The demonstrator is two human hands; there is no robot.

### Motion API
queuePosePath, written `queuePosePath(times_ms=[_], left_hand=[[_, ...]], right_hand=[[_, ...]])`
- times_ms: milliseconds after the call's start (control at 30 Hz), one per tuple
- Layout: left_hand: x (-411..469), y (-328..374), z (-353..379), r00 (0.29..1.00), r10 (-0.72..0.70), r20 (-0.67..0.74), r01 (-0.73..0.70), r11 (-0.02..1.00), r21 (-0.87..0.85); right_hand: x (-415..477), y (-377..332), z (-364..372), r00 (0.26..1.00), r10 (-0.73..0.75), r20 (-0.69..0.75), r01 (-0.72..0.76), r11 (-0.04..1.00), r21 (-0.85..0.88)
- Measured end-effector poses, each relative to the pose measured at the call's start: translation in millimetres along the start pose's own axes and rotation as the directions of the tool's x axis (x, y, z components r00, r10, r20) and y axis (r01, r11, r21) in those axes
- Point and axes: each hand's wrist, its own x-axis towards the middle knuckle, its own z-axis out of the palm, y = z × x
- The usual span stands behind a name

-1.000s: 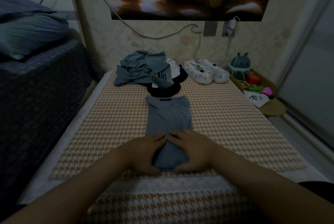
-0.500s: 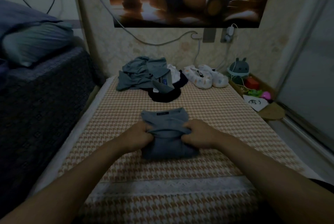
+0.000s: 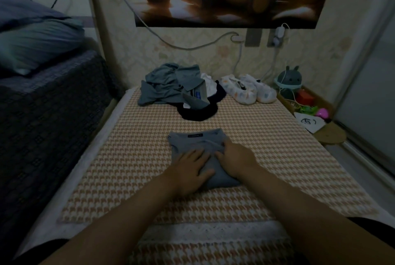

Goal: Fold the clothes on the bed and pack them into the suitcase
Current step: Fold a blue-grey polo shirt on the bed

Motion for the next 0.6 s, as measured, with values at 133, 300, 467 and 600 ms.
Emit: queuePosePath(times_ms=[133, 300, 467, 600], left_hand=[[9.0, -16.2, 3.9, 0.996, -0.078, -0.041, 0.079, 0.997, 0.022], [2.7, -34.6, 0.5, 0.959, 0.054, -0.278, -0.008, 0.987, 0.163], [-20.8, -29.3, -10.1, 0.948, 0.214, -0.236, -0.209, 0.977, 0.046], [-19.5, -34.6, -3.1, 0.987, 0.09, -0.134, -0.086, 0.996, 0.038]], right_hand=[[0.8, -7.0, -3.5, 0.819, -0.452, -0.353, 0.38, 0.889, -0.256], [-25.4, -11.3, -15.9, 0.865, -0.413, 0.284, 0.402, 0.91, 0.099], [-29.8, -7.3, -18.0, 0.848, -0.396, 0.352, 0.458, 0.883, -0.108], [-26.7, -13.6, -10.8, 0.894, -0.308, 0.327, 0.391, 0.891, -0.229]])
